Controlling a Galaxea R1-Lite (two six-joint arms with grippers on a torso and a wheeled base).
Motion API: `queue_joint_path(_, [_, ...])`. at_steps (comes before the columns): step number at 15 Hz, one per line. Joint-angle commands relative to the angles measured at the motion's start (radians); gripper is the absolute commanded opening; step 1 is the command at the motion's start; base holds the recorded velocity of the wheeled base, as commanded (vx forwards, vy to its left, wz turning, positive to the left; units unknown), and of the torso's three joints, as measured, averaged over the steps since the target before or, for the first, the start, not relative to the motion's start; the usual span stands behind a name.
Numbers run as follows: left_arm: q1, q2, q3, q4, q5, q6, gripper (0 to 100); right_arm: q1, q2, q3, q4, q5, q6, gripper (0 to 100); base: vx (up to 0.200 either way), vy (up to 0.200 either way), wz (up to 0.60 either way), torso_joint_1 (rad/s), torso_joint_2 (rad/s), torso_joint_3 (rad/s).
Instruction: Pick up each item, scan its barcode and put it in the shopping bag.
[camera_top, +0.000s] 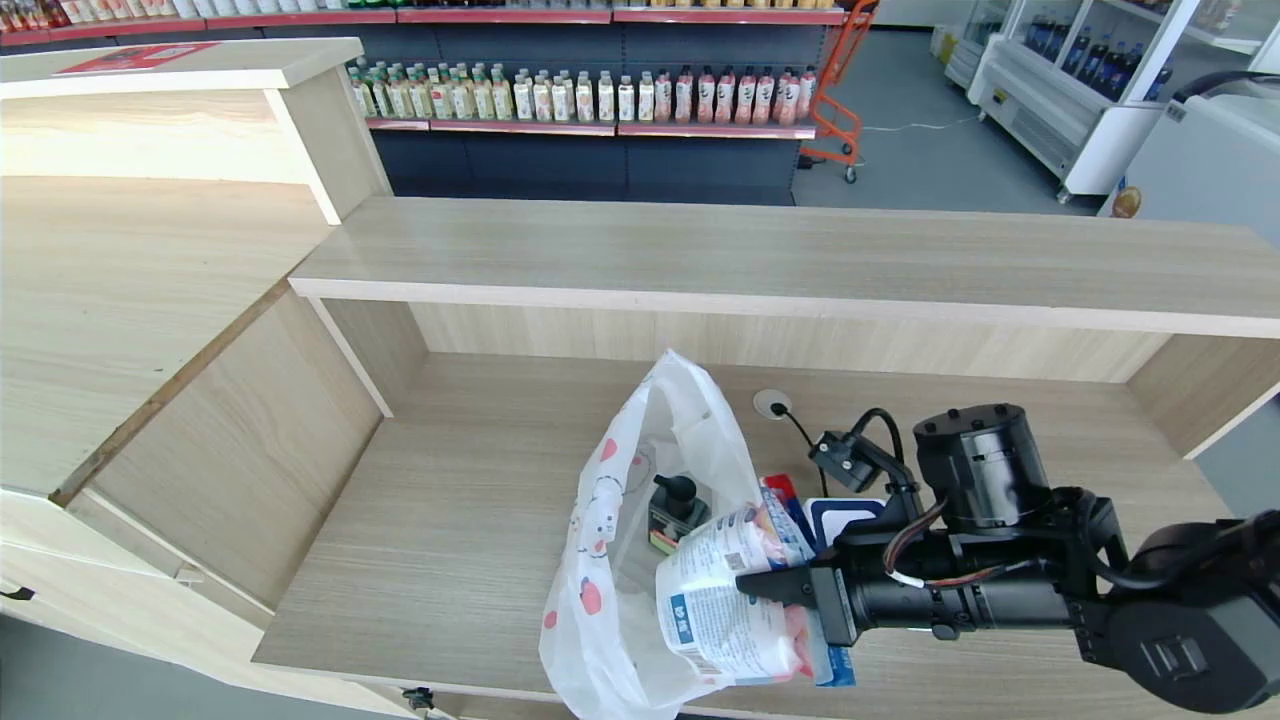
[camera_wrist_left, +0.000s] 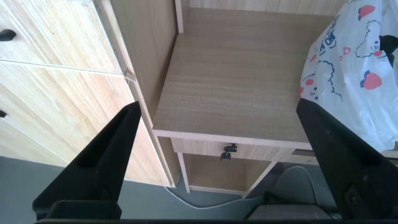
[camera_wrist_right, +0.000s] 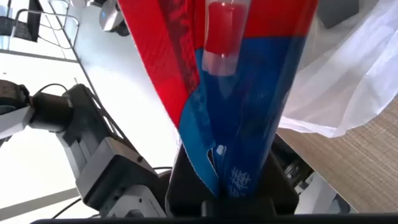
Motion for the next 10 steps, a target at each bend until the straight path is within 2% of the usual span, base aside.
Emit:
queue_joint_path(1, [0.0,0.0,0.0,0.0,0.001,0.0,100,0.006,0.089,-0.049,-0.001,0.0,-0.004,0,0.0,0.0,0.0,0.0,0.0,0.0])
queue_joint_path(5, [0.0,0.0,0.0,0.0,0.001,-0.002,100,0.003,0.178,-0.068,-0.037,-0.006,-0.104,0,0.0,0.0,0.0,0.0,0.0,0.0])
queue_joint_path(10, [0.0,0.0,0.0,0.0,0.001,0.0,100,0.005,0.267,-0.146,-0.096,-0.009,-0.124,0,0.0,0.0,0.0,0.0,0.0,0.0])
